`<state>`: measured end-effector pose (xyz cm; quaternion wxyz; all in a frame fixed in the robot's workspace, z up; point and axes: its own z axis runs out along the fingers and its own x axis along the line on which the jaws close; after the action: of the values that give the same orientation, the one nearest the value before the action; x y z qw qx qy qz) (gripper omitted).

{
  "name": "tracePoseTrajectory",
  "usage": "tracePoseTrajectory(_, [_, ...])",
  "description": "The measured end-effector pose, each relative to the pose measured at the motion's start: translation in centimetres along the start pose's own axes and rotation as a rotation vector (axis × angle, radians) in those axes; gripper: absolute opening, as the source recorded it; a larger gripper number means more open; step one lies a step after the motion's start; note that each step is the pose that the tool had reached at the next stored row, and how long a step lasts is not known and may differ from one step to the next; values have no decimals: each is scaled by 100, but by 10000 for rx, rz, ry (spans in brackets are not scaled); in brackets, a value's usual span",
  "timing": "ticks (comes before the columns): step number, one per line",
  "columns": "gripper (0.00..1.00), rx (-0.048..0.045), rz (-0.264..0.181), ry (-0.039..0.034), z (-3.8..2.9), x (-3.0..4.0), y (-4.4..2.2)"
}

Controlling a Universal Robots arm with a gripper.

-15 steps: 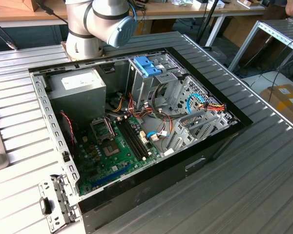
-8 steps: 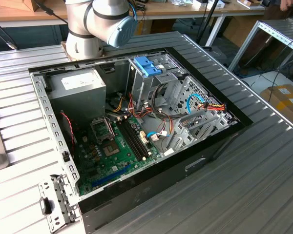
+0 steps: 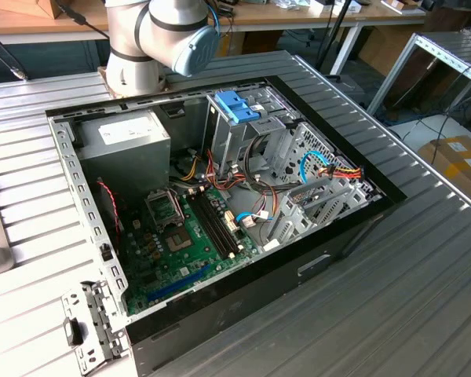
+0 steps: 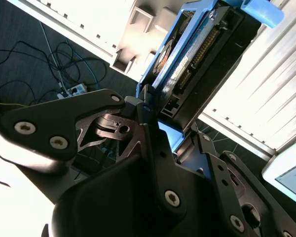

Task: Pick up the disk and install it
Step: 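Pick up the disk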

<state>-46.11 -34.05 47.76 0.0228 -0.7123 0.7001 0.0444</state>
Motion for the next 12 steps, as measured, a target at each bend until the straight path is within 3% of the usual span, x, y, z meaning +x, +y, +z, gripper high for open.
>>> tracePoseTrajectory(3, [37,0,0,0,-1,2,-32])
tracePoseTrajectory(6, [37,0,0,0,-4,9,-126])
tracePoseTrajectory(12, [37,0,0,0,-6,12,-162])
